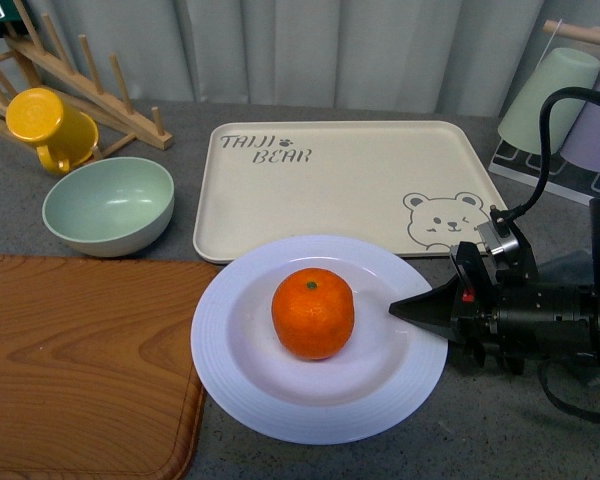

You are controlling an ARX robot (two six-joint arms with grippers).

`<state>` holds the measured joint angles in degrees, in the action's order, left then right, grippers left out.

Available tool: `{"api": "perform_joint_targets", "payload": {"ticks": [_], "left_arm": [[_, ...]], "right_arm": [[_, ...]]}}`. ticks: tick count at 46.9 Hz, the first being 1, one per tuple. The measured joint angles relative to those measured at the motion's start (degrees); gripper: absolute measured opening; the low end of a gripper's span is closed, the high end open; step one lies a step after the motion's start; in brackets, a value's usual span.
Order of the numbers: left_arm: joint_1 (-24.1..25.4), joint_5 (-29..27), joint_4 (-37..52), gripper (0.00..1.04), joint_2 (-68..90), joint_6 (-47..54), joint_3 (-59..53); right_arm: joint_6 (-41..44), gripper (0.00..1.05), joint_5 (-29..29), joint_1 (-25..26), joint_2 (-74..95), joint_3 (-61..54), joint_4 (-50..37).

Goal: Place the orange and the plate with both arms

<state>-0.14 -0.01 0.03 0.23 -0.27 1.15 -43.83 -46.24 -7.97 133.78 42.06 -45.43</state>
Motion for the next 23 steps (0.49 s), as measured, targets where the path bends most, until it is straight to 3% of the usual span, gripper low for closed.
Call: {"api": "perform_joint_targets", "payload": {"ticks": [23], "left_arm": [[0.0, 0.0, 0.0, 0.98, 0.0, 0.0, 0.0]], "right_arm": [[-4.4, 0.03, -1.9, 2.0, -5.1, -3.4, -7.7]]}}
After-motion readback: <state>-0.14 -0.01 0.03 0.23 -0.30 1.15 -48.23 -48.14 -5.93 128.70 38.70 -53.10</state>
